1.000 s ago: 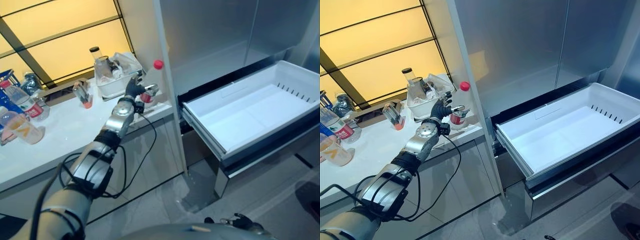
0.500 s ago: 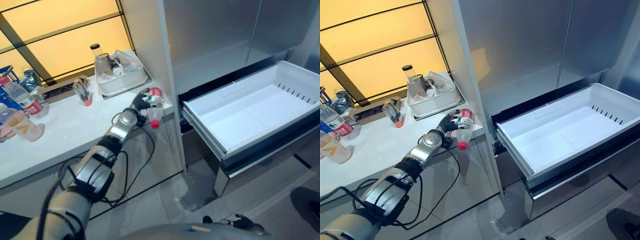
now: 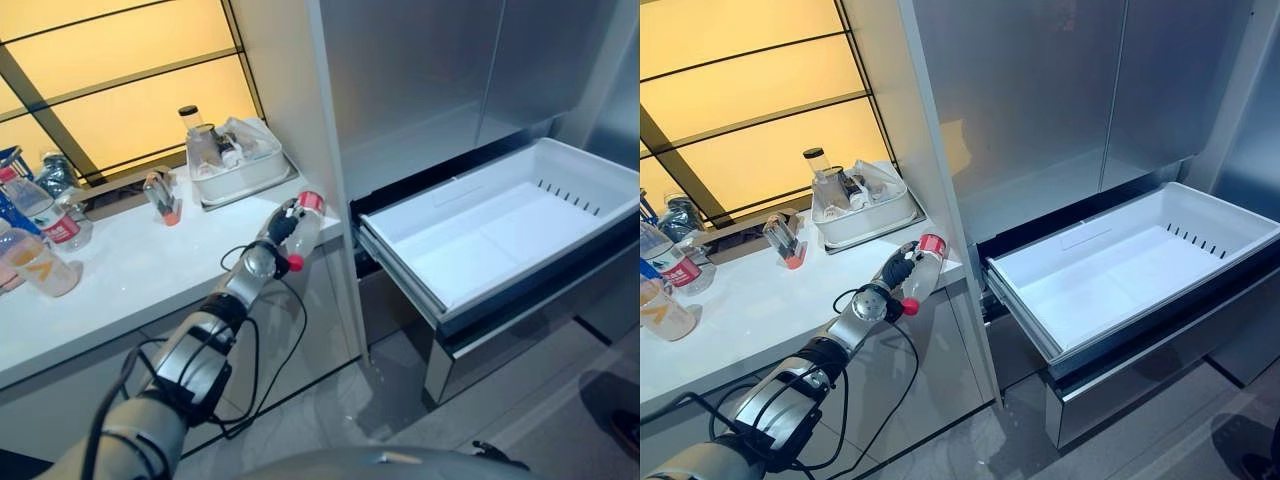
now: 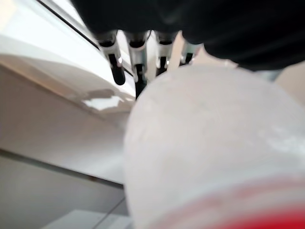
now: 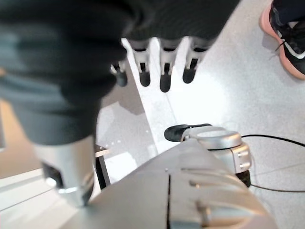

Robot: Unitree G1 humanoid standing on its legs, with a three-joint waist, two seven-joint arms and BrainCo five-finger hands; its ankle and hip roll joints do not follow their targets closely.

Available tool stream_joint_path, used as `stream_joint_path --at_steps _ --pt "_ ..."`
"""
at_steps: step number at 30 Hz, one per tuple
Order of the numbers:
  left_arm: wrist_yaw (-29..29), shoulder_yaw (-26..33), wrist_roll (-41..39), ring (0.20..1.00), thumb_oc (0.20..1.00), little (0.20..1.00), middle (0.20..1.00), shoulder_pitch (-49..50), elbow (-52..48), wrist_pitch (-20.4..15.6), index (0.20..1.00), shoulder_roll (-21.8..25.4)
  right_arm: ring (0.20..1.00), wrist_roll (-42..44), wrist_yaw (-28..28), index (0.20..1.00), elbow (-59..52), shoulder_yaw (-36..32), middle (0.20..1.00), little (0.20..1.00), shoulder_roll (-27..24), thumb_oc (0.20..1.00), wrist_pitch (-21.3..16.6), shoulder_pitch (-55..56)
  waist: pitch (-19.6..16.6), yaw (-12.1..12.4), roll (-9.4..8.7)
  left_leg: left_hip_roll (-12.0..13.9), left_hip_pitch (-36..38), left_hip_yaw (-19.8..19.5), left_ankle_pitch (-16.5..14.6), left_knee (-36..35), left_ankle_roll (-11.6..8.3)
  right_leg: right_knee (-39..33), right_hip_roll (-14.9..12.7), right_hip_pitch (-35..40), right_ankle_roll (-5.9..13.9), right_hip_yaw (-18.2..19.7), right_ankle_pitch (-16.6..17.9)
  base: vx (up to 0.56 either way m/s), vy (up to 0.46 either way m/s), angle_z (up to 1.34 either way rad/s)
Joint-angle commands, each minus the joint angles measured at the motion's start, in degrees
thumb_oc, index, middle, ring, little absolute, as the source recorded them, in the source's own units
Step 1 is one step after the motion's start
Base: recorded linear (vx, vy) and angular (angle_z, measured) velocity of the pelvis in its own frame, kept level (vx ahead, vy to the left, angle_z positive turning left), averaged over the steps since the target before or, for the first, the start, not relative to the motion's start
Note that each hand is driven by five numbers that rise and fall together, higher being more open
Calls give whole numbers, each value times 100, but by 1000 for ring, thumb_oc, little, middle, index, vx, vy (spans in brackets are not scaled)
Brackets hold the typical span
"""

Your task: Take the drinks into the refrigerator

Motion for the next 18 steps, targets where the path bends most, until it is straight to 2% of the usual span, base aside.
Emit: stream_joint_path --at_steps 1,18 --pt "-185 -74 64 200 200 200 200 -11 650 167 200 -40 1000 -54 39 1000 504 40 1000 1000 225 1000 -100 -60 31 -197 -456 -177 -41 9 -203 43 104 58 -293 256 315 171 -467 0 0 0" --pt "-122 108 -227 200 200 200 200 -38 608 145 200 37 1000 -27 28 1000 468 47 1000 1000 253 1000 -112 -75 -3 -145 -461 -191 -21 -45 -214 43 105 58 -307 315 313 95 -485 0 0 0"
